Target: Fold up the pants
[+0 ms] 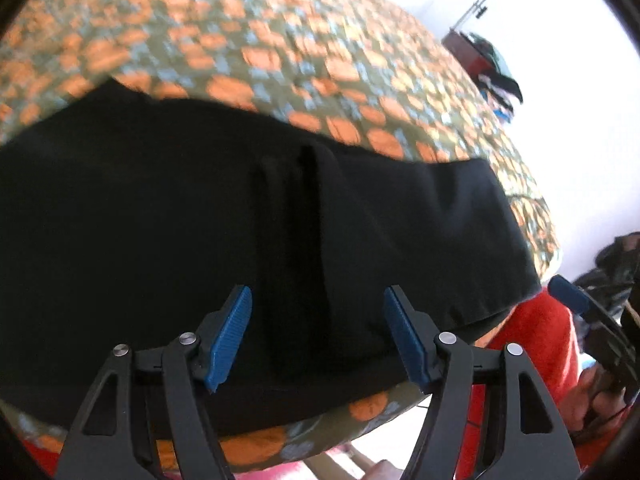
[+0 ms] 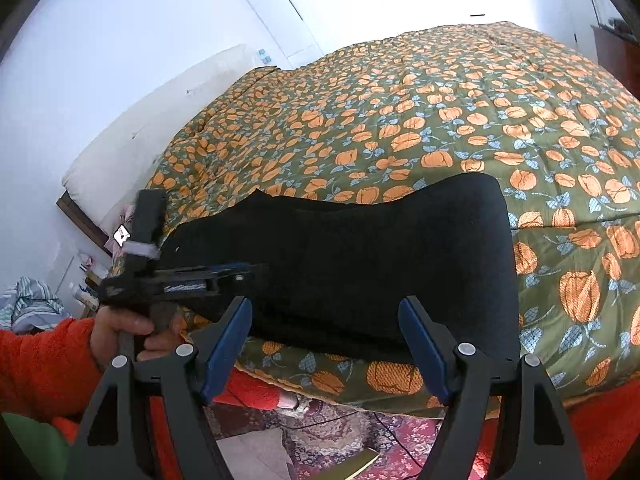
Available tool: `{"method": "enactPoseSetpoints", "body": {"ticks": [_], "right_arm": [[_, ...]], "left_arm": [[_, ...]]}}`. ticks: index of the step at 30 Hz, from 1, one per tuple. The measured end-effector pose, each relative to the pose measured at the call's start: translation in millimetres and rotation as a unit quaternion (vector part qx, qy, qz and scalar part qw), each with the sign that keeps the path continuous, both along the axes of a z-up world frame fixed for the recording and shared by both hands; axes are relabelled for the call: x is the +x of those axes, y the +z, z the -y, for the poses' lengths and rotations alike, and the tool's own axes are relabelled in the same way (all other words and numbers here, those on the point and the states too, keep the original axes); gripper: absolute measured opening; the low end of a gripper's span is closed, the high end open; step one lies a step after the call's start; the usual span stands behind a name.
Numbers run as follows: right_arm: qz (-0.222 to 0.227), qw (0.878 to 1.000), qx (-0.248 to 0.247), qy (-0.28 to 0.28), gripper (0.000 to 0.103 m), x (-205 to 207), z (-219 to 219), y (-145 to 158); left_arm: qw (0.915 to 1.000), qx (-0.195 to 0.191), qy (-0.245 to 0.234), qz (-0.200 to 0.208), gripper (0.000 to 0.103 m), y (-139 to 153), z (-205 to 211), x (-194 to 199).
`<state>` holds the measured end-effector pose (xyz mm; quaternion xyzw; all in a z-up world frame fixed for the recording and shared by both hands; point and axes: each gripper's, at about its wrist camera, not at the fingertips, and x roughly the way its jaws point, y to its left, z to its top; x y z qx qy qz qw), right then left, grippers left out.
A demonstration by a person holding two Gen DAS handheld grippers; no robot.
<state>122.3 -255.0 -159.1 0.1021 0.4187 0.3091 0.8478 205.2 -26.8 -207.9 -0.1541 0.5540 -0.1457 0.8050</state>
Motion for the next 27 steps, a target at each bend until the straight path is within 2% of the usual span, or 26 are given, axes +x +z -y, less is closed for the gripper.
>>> {"method": "enactPoseSetpoints", "body": {"ticks": [2, 4, 5, 6, 7, 8, 10, 11, 13, 16, 20, 23, 27], "right_arm": [[0.003, 1.0, 0.001, 0.002, 0.076, -0.5, -0.3, 1.0], [0.003, 1.0, 0.0, 0.002, 0.076, -0.2, -0.6, 0.8], [0.001, 1.0, -0.001, 0.001, 0.076, 0.3, -0.7, -0.1], [0.0, 1.0, -0.001, 0.001, 0.076, 0.6, -0.4, -0.8], [-0.002, 1.0, -0.001, 0.0, 0.076, 0.6, -0.3, -1.5], [-0.004, 1.0, -0.003, -0.002, 0.076, 0.8, -0.3, -2.1], [-0.004, 1.0, -0.003, -0.003, 0.076, 1.2, -0.6, -2.2], [-0.003, 1.0, -0.003, -0.003, 0.076, 1.3, -0.5, -2.1], [-0.001, 1.0, -0.003, -0.004, 0.076, 0.6, -0.3, -1.5], [0.006, 1.0, 0.0, -0.012, 0.076, -0.3, 3.1, 1.3], [0.014, 0.998, 0.029, -0.056, 0.076, 1.2, 26.4, 7.1], [0.015, 0.99, 0.065, -0.124, 0.076, 5.2, 62.9, 9.6], [0.002, 0.977, 0.091, -0.194, 0.076, 22.2, 105.9, 13.5]], "left_arm": [[0.9999, 0.009, -0.007, -0.013, 0.07, -7.4, 7.9, 2.3], [0.9997, 0.018, -0.013, -0.008, 0.069, -4.0, 15.5, 2.6], [0.9996, 0.021, -0.015, -0.009, 0.062, -2.7, 17.9, 2.6], [0.9993, 0.031, -0.019, -0.013, 0.044, -1.9, 21.9, 3.6], [0.9989, 0.038, -0.022, -0.017, 0.034, -1.5, 24.2, 4.0], [0.9987, 0.043, -0.023, -0.018, 0.03, -0.6, 25.2, 4.5], [0.9981, 0.056, -0.024, -0.012, 0.012, 4.1, 29.3, 3.6], [0.9978, 0.061, -0.027, -0.006, 0.01, 8.6, 31.8, 1.8], [0.9969, 0.071, -0.031, 0.013, 0.008, 19.5, 34.5, -4.5], [0.998, 0.049, -0.024, 0.033, 0.007, 39.0, 28.1, -11.2], [0.9984, 0.024, 0.007, 0.051, 0.007, 60.5, -18.9, -17.2], [0.9974, 0.038, 0.037, 0.049, 0.007, 55.6, -56.0, -19.6], [0.9976, 0.027, 0.061, 0.021, 0.007, 30.5, -82.6, -21.0]]}}
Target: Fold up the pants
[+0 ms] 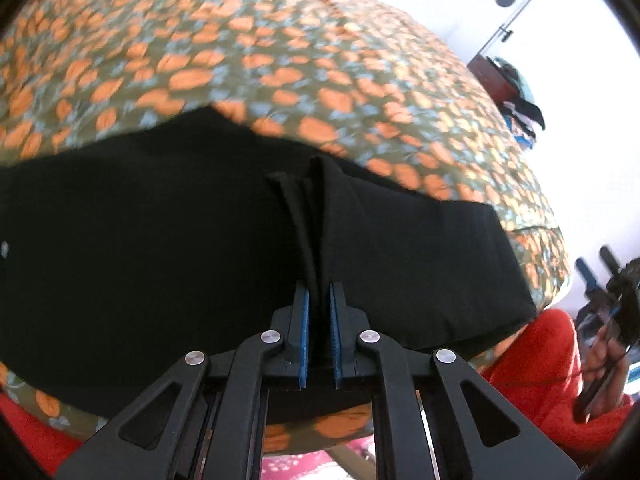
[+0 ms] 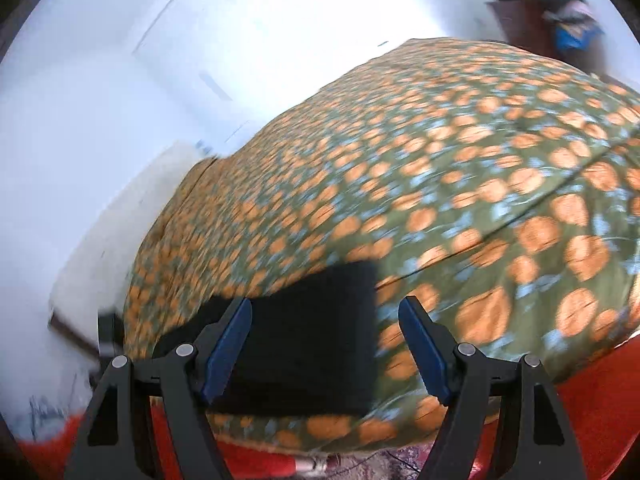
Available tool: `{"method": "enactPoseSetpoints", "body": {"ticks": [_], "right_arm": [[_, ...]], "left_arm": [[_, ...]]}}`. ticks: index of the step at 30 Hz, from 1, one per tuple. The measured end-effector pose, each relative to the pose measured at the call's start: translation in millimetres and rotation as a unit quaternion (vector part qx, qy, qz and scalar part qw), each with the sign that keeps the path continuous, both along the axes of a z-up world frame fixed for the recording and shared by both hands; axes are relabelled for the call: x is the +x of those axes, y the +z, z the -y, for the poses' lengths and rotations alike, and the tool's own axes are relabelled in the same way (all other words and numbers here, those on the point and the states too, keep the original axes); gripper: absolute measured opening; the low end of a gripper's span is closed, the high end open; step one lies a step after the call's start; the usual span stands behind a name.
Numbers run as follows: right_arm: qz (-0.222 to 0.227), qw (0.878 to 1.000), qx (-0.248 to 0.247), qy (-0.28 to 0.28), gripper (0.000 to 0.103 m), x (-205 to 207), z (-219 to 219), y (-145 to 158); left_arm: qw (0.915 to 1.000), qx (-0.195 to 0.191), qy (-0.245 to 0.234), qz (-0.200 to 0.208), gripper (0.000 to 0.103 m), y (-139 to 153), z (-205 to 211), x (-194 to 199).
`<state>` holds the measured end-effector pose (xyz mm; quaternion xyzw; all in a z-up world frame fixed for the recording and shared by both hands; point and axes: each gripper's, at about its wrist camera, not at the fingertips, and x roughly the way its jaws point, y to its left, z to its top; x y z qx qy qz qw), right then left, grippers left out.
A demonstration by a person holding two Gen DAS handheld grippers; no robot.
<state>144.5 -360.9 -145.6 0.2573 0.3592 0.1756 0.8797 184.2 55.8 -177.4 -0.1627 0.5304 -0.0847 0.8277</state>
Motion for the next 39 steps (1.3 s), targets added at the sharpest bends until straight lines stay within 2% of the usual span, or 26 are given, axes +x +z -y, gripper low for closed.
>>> {"method": "enactPoseSetpoints", "body": {"ticks": [3, 5, 8, 10, 11, 13, 14, 16, 19, 21, 23, 26, 27, 30, 34, 36, 39], "right_arm": [[0.004, 1.0, -0.016, 0.026, 0.076, 20.7, -4.1, 17.0], [0.013, 0.996, -0.026, 0.082, 0.076, 34.7, -25.1, 30.0], [-0.014, 0.985, -0.013, 0.174, 0.075, 55.7, -61.7, 23.7], [-0.046, 0.977, -0.011, 0.206, 0.075, 65.1, -82.1, -0.5], [-0.078, 0.972, -0.008, 0.223, 0.075, 70.5, -89.5, -19.9], [-0.172, 0.957, -0.022, 0.232, 0.074, 81.0, -100.1, -68.9], [-0.211, 0.948, -0.036, 0.235, 0.07, 84.2, -103.0, -87.8], [-0.203, 0.95, -0.039, 0.234, 0.069, 88.1, -103.0, -83.0], [-0.153, 0.963, -0.033, 0.219, 0.069, 100.4, -97.0, -47.8], [-0.134, 0.971, -0.027, 0.195, 0.07, 115.1, -91.2, -34.6], [-0.15, 0.972, -0.022, 0.181, 0.071, 130.5, -87.9, -44.4], [-0.234, 0.958, -0.027, 0.163, 0.069, 142.7, -85.1, -91.7], [-0.23, 0.96, -0.023, 0.156, 0.068, 142.4, -83.0, -95.6], [-0.184, 0.972, -0.007, 0.147, 0.068, 123.0, -79.8, -67.6], [-0.124, 0.975, -0.011, 0.185, 0.073, 73.8, -87.9, -30.0], [-0.12, 0.971, -0.026, 0.205, 0.073, 47.5, -95.5, -31.8], [-0.159, 0.961, -0.062, 0.217, 0.073, 23.5, -101.8, -61.1]], "left_arm": [[0.9998, 0.017, -0.009, -0.003, 0.007, -15.1, 10.4, 0.6], [0.9994, 0.03, -0.017, 0.0, 0.007, -19.9, 18.7, -0.6], [0.9992, 0.034, -0.019, 0.004, 0.007, -23.7, 14.2, -4.5], [0.9995, 0.026, -0.015, 0.003, 0.007, -24.3, 11.1, -7.1], [0.9996, 0.024, -0.014, 0.002, 0.007, -25.5, 9.8, -7.8], [0.9996, 0.024, -0.016, 0.0, 0.008, -25.8, 9.6, -7.8], [0.9996, 0.024, -0.016, 0.0, 0.008, -26.2, 9.3, -7.8], [0.9996, 0.024, -0.015, 0.003, 0.008, -25.7, 9.1, -10.1], [0.9996, 0.023, -0.013, 0.005, 0.008, -28.1, 9.3, -10.6], [0.9997, 0.021, -0.01, 0.003, 0.008, -29.7, 9.1, -9.9], [0.9998, 0.02, -0.009, 0.003, 0.008, -29.4, 8.7, -9.7], [0.9996, 0.023, -0.012, 0.005, 0.008, -29.7, 8.9, -11.7], [0.9996, 0.024, -0.012, 0.006, 0.008, -29.8, 8.8, -12.3], [0.9996, 0.025, -0.012, 0.009, 0.008, -29.7, 9.1, -15.6], [0.9997, 0.021, -0.011, 0.009, 0.008, -30.6, 7.7, -15.1], [0.9998, 0.018, -0.01, 0.008, 0.008, -31.0, 7.1, -15.0], [0.9998, 0.017, -0.01, 0.007, 0.008, -32.3, 7.4, -14.9]]}}
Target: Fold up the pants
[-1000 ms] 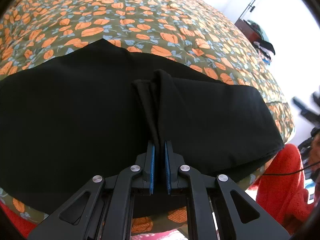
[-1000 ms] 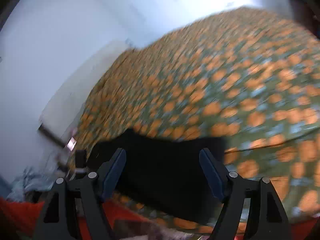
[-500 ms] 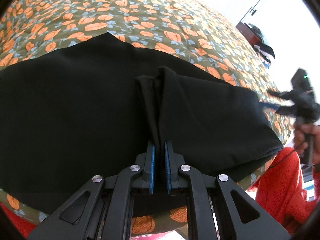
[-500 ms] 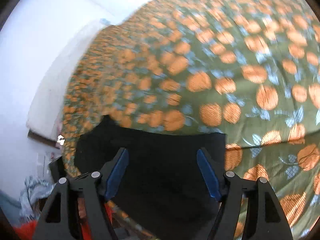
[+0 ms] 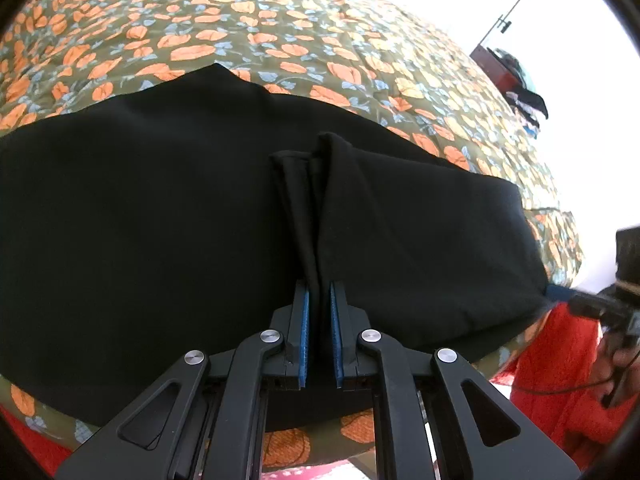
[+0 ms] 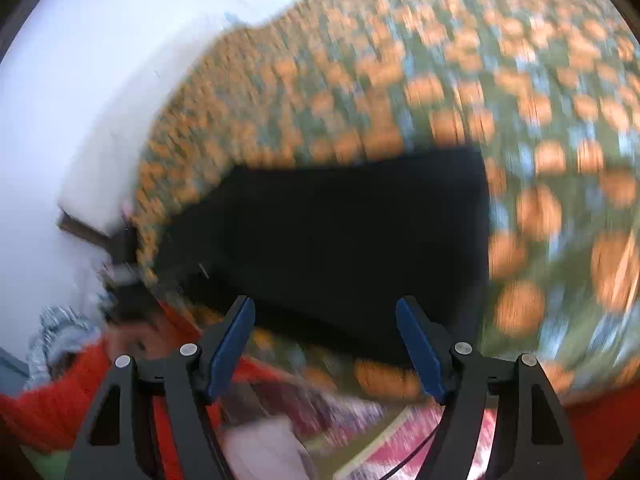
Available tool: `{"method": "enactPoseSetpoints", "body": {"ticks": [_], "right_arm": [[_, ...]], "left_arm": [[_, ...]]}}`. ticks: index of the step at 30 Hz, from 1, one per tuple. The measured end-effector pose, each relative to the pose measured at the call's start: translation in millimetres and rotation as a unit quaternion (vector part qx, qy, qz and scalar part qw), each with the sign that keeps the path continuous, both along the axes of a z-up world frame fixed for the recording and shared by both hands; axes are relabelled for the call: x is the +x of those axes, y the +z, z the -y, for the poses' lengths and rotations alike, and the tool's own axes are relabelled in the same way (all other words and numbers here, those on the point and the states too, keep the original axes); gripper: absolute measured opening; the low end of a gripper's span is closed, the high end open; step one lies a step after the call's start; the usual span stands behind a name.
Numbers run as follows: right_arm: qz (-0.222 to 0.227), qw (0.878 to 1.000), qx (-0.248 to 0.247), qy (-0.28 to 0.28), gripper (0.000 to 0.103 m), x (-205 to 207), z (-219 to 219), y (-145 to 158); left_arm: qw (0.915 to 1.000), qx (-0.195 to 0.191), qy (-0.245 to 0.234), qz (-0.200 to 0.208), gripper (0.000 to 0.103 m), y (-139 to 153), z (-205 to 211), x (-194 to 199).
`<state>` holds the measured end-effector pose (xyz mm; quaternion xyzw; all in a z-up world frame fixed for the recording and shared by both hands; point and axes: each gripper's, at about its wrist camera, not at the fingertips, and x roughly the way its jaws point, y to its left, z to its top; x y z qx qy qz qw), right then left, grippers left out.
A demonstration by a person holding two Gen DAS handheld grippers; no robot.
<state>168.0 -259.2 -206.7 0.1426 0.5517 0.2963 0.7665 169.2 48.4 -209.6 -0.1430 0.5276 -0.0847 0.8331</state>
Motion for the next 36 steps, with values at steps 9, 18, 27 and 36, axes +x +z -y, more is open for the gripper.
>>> {"method": "enactPoseSetpoints", "body": {"ticks": [9, 18, 27, 36], "right_arm": [[0.083, 0.996, -0.008, -0.022, 0.078, -15.5, 3.3, 29.5], [0.099, 0.992, 0.028, -0.066, 0.078, -19.3, 16.0, 31.9], [0.124, 0.99, 0.018, -0.067, 0.078, -25.1, 7.0, 37.1], [0.12, 0.991, 0.024, -0.06, 0.078, -20.1, 1.4, 32.1]], "left_arm": [[0.9999, 0.006, 0.0, 0.008, 0.009, 1.5, 2.0, -2.0], [0.9967, 0.031, 0.029, 0.069, 0.081, 31.6, -3.1, -27.9], [0.9917, 0.053, 0.075, 0.091, 0.084, 42.5, -26.5, -40.2], [0.9396, -0.038, 0.322, 0.108, 0.084, 47.8, -161.8, -85.0]]}}
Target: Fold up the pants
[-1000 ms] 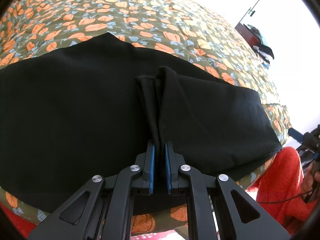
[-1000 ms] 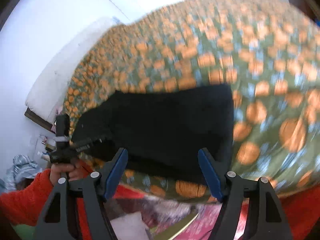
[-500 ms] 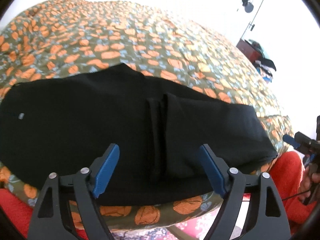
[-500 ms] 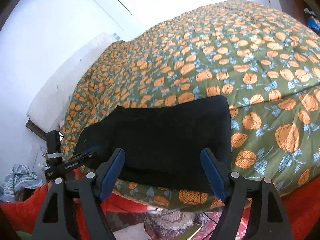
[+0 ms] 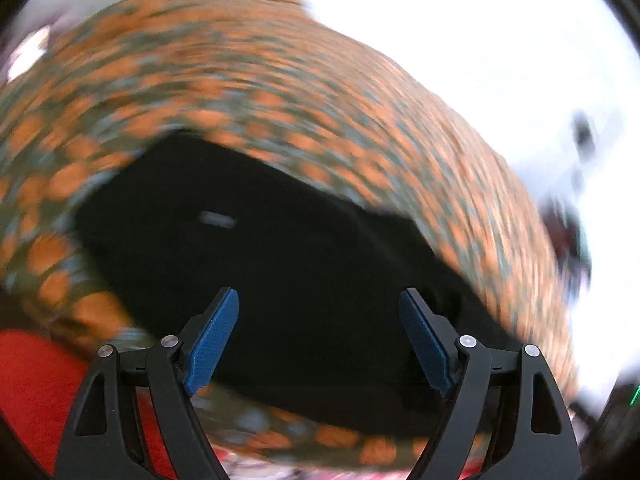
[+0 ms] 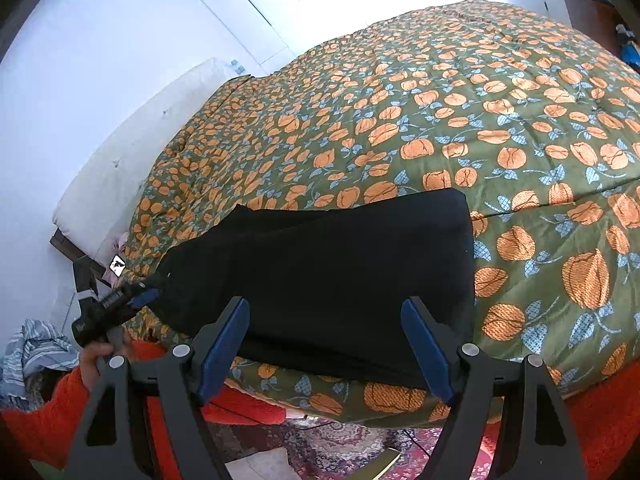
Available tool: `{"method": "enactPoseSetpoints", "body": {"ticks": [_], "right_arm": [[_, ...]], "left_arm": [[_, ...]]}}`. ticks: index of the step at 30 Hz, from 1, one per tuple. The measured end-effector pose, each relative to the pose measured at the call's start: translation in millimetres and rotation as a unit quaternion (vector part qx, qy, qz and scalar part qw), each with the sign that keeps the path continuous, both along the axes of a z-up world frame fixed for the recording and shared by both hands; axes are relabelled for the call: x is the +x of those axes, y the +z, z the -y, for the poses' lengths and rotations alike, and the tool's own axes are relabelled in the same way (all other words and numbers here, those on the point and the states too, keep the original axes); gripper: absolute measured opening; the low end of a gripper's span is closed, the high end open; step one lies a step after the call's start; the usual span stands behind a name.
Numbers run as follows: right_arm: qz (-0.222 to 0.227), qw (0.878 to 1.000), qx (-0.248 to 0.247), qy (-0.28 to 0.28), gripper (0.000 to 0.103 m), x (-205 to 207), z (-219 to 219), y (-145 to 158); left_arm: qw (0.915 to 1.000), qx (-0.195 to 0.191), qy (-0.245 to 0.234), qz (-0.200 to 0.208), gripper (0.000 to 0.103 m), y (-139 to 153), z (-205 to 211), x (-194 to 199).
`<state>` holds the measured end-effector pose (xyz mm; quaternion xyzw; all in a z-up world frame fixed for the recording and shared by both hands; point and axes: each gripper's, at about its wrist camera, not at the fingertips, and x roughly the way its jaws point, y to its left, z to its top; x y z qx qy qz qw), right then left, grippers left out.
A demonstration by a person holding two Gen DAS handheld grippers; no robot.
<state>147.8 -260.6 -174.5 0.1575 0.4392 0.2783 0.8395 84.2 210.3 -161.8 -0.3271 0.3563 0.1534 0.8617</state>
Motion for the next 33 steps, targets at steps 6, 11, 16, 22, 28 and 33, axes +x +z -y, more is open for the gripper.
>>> {"method": "enactPoseSetpoints", "body": {"ticks": [6, 11, 16, 22, 28, 33], "right_arm": [[-0.006, 1.0, 0.001, 0.008, 0.078, 2.3, -3.4, -3.2], [-0.014, 1.0, -0.001, 0.011, 0.078, 4.4, -6.0, -7.2], [-0.016, 1.0, -0.004, 0.013, 0.078, 3.1, -7.4, -7.6], [-0.019, 1.0, -0.009, 0.013, 0.078, 2.7, -7.7, -8.5], [-0.025, 1.0, -0.01, 0.01, 0.078, 4.4, -6.5, -11.6], [-0.029, 0.999, -0.012, 0.012, 0.078, 5.4, -7.8, -13.5]], "left_arm": [[0.9519, -0.176, 0.245, 0.056, 0.084, -32.8, -123.4, -79.2], [0.9538, -0.195, 0.228, 0.02, 0.084, -54.5, -140.5, -69.3], [0.9624, -0.184, 0.199, -0.022, 0.083, -65.7, -135.3, -37.0], [0.967, -0.198, 0.158, -0.027, 0.083, -79.6, -127.8, -9.6], [0.9682, -0.198, 0.143, -0.054, 0.084, -100.0, -126.5, 7.4], [0.9681, -0.201, 0.145, -0.035, 0.083, -100.2, -128.6, 11.1]]}}
